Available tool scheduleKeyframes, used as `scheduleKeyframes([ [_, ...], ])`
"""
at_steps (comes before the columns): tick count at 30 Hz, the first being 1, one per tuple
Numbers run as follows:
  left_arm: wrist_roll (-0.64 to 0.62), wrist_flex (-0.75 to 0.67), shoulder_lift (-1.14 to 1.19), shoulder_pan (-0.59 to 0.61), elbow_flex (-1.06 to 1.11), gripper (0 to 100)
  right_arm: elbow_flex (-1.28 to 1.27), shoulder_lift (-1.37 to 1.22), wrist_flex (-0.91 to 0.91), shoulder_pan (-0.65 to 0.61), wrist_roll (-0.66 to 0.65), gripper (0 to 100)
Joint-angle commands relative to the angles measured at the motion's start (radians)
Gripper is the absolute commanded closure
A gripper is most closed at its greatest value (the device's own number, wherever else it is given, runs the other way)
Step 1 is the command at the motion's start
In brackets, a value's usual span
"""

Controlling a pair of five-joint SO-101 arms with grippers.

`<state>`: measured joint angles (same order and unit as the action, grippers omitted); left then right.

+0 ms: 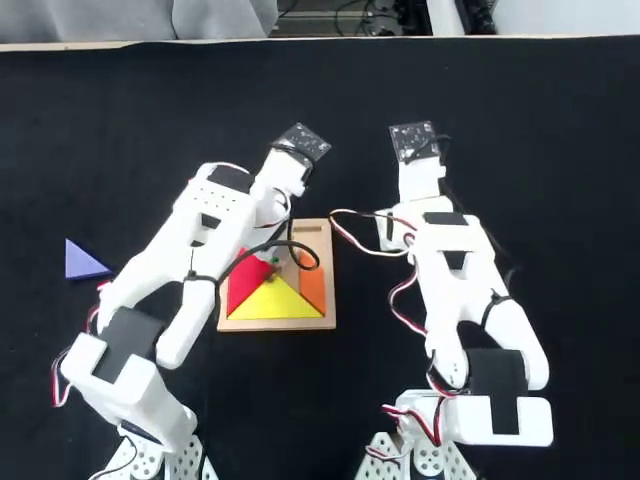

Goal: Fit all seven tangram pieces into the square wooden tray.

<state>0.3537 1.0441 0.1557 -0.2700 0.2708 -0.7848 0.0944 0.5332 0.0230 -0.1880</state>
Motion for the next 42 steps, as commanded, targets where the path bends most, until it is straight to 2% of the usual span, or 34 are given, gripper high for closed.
scheduleKeyframes([
  [1, -0.008, -0.04, -0.006, -0.013, -0.019, 79, 0.059, 0.008, -0.021, 0.008, 0.008, 98.7],
  [9, -0.006, -0.037, 0.003, -0.038, -0.01, 79, 0.059, 0.007, -0.021, 0.006, 0.008, 98.7],
  [15, 0.115, 0.048, 0.003, -0.031, -0.018, 79, 0.059, 0.007, -0.021, 0.006, 0.008, 98.7],
  [19, 0.133, 0.049, 0.003, -0.016, -0.018, 79, 0.059, 0.007, -0.021, 0.006, 0.008, 98.7],
  [26, 0.132, 0.048, 0.003, -0.013, -0.018, 61, 0.059, 0.007, -0.02, 0.006, 0.008, 98.7],
  [31, 0.198, 0.044, 0.003, -0.012, -0.018, 63, 0.059, 0.007, -0.02, 0.006, 0.008, 98.7],
  [42, 0.282, 0.003, 0.003, 0.17, -0.019, 64, 0.061, 0.007, -0.02, 0.006, 0.008, 98.7],
])
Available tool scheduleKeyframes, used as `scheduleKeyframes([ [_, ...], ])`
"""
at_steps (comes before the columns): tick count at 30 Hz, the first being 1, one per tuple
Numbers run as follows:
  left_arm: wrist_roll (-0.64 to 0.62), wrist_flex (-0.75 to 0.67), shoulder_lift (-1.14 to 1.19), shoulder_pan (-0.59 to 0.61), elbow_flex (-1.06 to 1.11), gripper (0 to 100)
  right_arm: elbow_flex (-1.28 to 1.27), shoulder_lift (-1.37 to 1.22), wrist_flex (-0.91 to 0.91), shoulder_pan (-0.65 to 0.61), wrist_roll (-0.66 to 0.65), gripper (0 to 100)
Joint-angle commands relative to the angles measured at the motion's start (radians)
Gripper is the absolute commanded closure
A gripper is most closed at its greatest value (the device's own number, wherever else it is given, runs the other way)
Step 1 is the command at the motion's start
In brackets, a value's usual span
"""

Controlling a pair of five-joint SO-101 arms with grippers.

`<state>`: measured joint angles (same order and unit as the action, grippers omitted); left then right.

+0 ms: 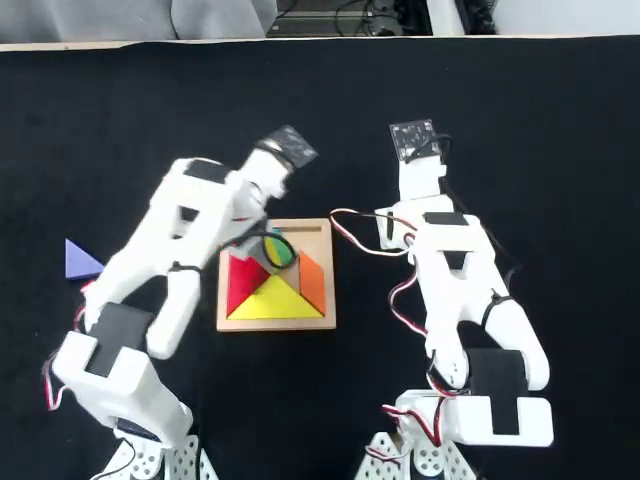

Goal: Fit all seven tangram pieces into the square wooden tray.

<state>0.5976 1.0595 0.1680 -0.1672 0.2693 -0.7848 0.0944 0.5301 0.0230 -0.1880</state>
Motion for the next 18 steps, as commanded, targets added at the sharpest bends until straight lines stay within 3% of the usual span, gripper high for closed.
scheduleKeyframes([
  [1, 0.052, -0.012, -0.009, 0.071, -0.016, 64, 0.061, 0.007, -0.017, 0.006, 0.008, 98.7],
  [5, 0.06, -0.029, -0.008, 0.059, -0.007, 64, 0.061, 0.007, -0.017, 0.006, 0.008, 98.7],
  [11, 0.058, -0.18, -0.008, 0.048, 0.087, 64, 0.061, 0.007, -0.017, 0.006, 0.008, 98.7],
  [18, 0.057, -0.181, -0.02, 0.058, 0.07, 64, 0.061, 0.007, -0.017, 0.006, 0.006, 98.7],
])
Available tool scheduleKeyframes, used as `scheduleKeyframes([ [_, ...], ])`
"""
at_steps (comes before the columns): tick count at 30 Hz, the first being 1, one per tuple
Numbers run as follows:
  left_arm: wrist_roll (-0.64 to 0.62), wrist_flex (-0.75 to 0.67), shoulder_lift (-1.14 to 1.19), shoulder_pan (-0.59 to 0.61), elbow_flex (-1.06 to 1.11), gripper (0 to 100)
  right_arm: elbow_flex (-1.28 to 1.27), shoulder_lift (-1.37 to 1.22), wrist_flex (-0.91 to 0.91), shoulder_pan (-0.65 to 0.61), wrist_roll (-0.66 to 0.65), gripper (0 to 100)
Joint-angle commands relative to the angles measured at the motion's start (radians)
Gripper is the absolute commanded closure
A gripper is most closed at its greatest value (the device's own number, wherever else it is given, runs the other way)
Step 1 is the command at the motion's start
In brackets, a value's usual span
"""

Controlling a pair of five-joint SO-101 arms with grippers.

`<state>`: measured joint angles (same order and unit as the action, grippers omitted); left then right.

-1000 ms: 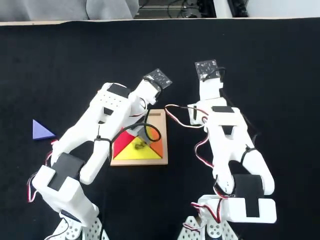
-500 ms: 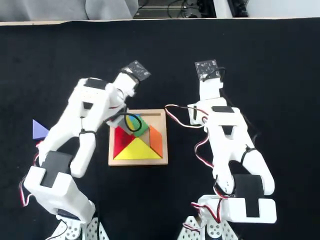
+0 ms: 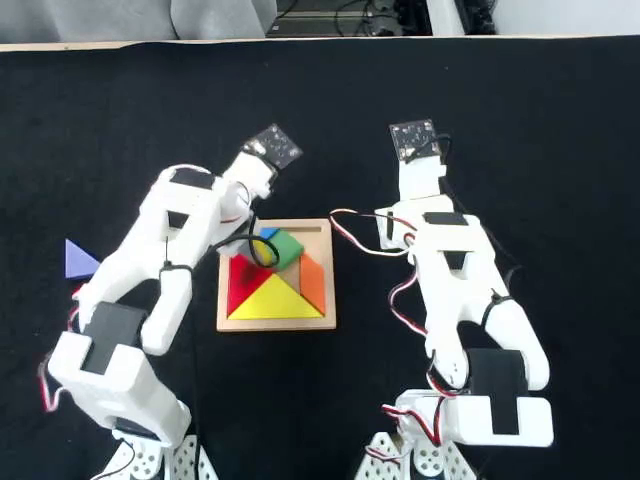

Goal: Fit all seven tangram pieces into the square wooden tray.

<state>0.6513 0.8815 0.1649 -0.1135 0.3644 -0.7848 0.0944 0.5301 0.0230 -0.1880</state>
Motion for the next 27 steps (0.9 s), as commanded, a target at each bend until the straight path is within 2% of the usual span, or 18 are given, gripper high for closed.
scheduleKeyframes([
  [1, 0.0, -0.003, -0.017, 0.007, -0.035, 64, 0.061, 0.007, -0.017, 0.006, 0.006, 98.7],
  [8, -0.118, -0.002, -0.018, 0.021, -0.12, 64, 0.061, 0.007, -0.017, 0.006, 0.003, 98.7],
  [12, -0.27, 0.068, -0.054, 0.007, -0.225, 64, 0.061, 0.007, -0.017, 0.006, 0.002, 98.7],
  [14, -0.324, 0.058, -0.041, -0.042, -0.226, 64, 0.061, 0.007, -0.017, 0.006, 0.002, 98.7],
  [19, -0.308, -0.034, 0.072, -0.111, -0.2, 64, 0.061, 0.007, -0.017, 0.006, 0.002, 98.7],
  [25, -0.305, -0.021, 0.126, -0.11, -0.214, 64, 0.061, 0.007, -0.018, 0.006, 0.002, 98.7],
  [27, -0.262, 0.028, 0.126, -0.096, -0.222, 64, 0.061, 0.007, -0.018, 0.006, 0.002, 98.7],
])
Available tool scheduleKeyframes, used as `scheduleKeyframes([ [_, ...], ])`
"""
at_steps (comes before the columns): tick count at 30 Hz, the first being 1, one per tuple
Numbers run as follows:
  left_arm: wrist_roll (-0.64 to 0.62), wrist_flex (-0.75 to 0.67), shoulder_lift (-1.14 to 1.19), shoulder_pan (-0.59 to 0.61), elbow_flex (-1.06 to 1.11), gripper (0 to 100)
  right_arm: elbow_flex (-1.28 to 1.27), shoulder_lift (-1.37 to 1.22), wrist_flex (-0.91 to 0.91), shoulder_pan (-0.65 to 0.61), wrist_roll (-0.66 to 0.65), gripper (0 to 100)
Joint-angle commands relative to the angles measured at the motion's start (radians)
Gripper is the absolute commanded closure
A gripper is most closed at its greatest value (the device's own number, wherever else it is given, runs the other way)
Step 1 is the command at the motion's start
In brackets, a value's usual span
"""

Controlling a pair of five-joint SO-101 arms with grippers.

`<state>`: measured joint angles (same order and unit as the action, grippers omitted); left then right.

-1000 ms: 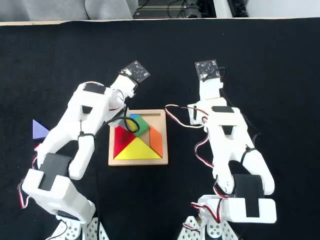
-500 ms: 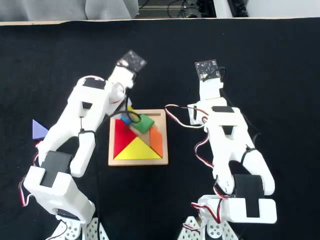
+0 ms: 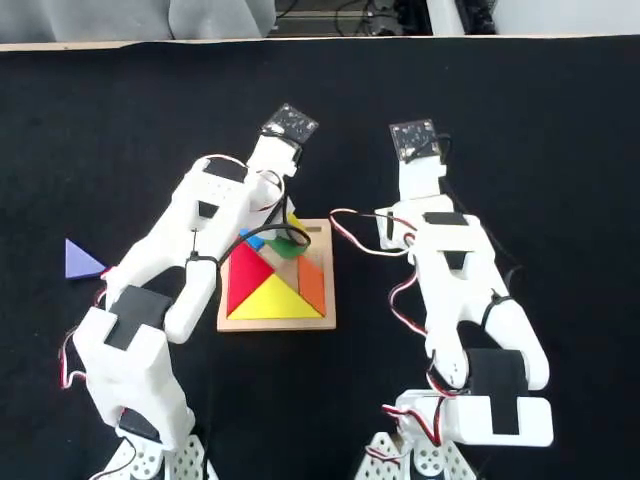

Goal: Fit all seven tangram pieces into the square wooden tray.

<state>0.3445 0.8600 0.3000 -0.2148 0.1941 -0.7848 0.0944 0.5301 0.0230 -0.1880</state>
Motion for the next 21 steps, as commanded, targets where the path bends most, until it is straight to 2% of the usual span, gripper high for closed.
scheduleKeyframes([
  [1, 0.077, 0.064, -0.009, 0.012, -0.051, 64, 0.061, 0.007, -0.018, 0.006, 0.002, 98.7],
  [3, 0.118, 0.08, -0.009, 0.031, -0.051, 64, 0.061, 0.007, -0.018, 0.006, 0.002, 98.7],
  [8, 0.12, 0.089, -0.023, 0.074, -0.068, 64, 0.062, 0.007, -0.018, 0.006, 0.002, 98.7],
  [16, 0.118, 0.166, -0.141, 0.041, -0.05, 64, 0.062, 0.007, -0.018, 0.006, 0.002, 98.7],
  [21, -0.011, 0.173, -0.152, -0.031, -0.024, 64, 0.062, 0.007, -0.018, 0.006, 0.002, 98.7],
])
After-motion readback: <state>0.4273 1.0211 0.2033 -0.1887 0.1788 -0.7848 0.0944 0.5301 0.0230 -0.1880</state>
